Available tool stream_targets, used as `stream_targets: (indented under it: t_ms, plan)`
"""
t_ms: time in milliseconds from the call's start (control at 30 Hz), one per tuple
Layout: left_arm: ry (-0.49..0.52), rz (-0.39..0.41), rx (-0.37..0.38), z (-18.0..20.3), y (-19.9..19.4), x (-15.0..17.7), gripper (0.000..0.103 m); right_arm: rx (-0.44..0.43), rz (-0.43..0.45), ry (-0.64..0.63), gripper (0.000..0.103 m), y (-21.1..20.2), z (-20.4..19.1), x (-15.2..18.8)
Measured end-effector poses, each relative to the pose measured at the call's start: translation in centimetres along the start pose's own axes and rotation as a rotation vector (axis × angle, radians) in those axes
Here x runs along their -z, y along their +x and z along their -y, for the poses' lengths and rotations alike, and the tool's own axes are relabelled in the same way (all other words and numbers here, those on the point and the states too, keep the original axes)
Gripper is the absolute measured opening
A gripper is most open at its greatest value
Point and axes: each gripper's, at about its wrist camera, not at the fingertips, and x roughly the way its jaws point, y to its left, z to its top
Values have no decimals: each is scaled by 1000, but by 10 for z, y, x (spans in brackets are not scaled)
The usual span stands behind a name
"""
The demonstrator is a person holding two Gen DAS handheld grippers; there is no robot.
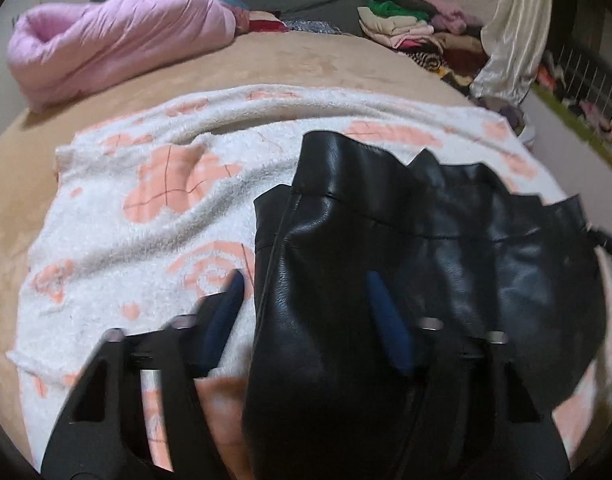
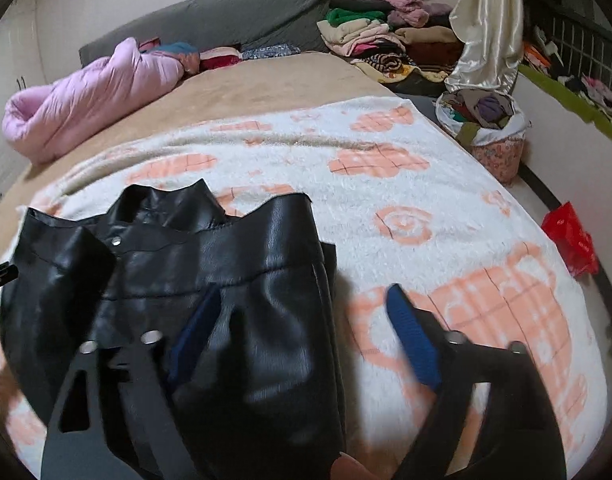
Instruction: Fold large clothes
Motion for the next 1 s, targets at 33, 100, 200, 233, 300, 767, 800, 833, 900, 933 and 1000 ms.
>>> stream_targets:
  t_ms: [33, 100, 200, 233, 300, 767, 800, 833, 900, 933, 1000]
  plan:
    - [1, 7, -11, 1, 1, 0, 23, 6, -8, -14, 62, 7, -2, -2]
    - [3, 21, -21, 1, 1, -1, 8, 6, -13, -27, 24, 13, -7, -3]
    - [-15, 59, -5, -5, -12, -10, 4, 12, 32, -23, 13, 1, -11, -5]
    - [-26, 74, 10, -8, -19, -15, 4, -13, 79, 12, 13, -12, -4, -10]
    - [-43, 119, 50, -11, -34, -29, 4, -70, 123, 86, 13, -26, 9, -19]
    - [-87, 53, 3, -16, 30, -44, 4, 31, 29, 231, 13, 42, 26, -22]
    - [-93, 41, 2, -17, 34, -42, 4, 30, 13, 241, 14, 47, 29, -20]
    - [-96, 30, -2, -18, 39, -41, 4, 23, 0, 257, 15, 52, 32, -17]
    - [-89, 7, -19, -19, 50, -36, 5, 14, -24, 267, 17, 60, 34, -13]
    - [-89, -2, -24, -20, 54, -34, 5, 18, -31, 275, 19, 63, 35, -10]
    - [-98, -25, -23, -22, 63, -27, 5, 23, -51, 274, 20, 69, 33, -5]
